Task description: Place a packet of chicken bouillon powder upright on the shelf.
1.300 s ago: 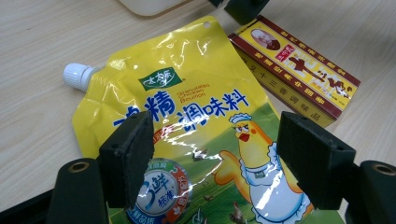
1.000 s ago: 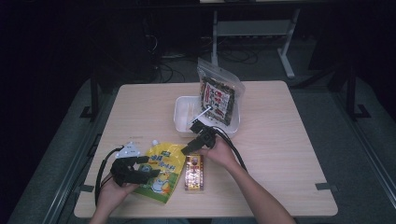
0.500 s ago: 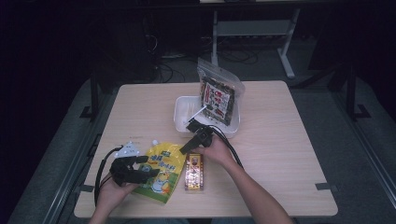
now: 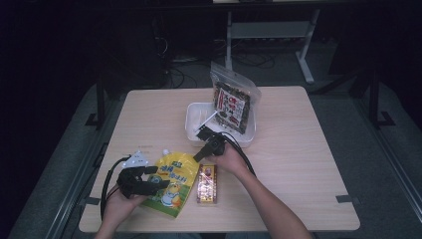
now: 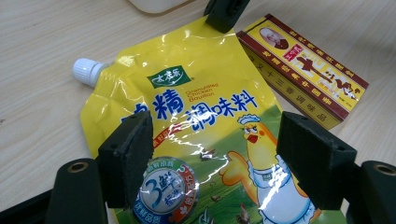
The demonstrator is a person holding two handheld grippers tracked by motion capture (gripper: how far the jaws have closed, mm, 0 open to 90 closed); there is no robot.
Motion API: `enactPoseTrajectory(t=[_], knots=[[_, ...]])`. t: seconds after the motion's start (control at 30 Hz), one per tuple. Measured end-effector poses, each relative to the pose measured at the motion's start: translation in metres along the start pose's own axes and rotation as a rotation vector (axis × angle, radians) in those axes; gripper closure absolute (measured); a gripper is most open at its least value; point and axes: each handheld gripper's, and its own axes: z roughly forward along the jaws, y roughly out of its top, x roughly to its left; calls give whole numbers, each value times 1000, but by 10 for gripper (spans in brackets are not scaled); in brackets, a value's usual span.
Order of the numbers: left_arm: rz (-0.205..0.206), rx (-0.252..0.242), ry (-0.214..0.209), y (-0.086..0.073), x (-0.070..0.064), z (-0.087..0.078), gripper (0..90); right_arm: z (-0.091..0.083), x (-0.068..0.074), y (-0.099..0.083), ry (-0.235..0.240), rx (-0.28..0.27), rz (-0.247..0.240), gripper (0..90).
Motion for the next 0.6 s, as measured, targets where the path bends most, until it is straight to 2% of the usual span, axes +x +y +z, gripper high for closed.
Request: enactPoseTrajectory(t=[0.07, 0.37, 0.6], knots=[[-2, 1, 0, 0, 1, 0, 266, -1, 2, 0, 3, 0, -9, 889], [-31, 8, 5, -3, 7, 1, 233, -16, 14, 3, 5, -26, -51, 894], [-76, 10, 6, -6, 14, 0, 190, -34, 27, 2, 7, -56, -86, 895]])
